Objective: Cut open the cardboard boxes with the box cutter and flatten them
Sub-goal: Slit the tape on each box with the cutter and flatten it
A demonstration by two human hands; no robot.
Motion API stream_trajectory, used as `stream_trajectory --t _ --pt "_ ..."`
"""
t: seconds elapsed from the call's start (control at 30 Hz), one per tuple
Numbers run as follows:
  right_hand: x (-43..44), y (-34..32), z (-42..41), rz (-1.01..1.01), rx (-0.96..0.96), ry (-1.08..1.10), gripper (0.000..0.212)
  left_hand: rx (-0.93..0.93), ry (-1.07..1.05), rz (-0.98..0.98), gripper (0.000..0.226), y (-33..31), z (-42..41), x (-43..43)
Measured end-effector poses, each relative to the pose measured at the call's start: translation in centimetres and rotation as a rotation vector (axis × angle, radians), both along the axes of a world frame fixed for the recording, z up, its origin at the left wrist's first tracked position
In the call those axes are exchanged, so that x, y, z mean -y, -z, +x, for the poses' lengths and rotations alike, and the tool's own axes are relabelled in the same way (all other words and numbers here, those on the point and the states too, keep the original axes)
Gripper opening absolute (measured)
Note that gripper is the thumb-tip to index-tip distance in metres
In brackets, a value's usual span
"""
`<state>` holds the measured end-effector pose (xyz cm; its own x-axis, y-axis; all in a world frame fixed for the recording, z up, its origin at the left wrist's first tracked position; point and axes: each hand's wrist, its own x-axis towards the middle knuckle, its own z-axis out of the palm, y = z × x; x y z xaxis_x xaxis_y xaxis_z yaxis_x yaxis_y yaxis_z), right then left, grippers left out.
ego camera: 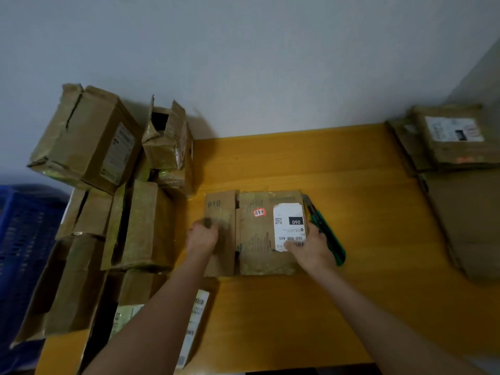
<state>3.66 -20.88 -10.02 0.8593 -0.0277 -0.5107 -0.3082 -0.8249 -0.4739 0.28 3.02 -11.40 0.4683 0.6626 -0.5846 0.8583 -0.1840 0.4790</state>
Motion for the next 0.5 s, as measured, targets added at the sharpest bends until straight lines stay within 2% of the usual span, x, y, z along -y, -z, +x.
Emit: stream_trajectory --t 0.07,0.13,0.23,0.27,0.4,0.5 --pt "-0.5 -0.2 -0.4 0.199 -0.011 0.136 0.058 0.050 -0.018 0.001 0.058 -0.8 0.3 -0.2" --pt "-1.1 -0.8 -0.3 0.298 0.030 0.208 0.062 0.114 -0.020 0.089 0.057 -2.3 1.0 -0.2" --pt "-0.6 -2.8 1.0 0.357 0.071 0.266 0.095 0.196 -0.017 0.114 0.057 -5.0 2.9 0.6" --pt "0.0 -3.6 1.7 0.367 0.083 0.266 0.099 0.215 0.000 0.115 0.056 -5.7 3.6 1.3" --pt "3.4 -5.5 4.4 0.465 0.075 0.244 0.076 0.250 0.051 0.134 0.054 -8.1 5.5 4.4" --pt "6.3 -5.9 5.6 0.517 0.113 0.250 0.079 0.322 -0.036 0.030 0.051 -9.2 6.3 7.2"
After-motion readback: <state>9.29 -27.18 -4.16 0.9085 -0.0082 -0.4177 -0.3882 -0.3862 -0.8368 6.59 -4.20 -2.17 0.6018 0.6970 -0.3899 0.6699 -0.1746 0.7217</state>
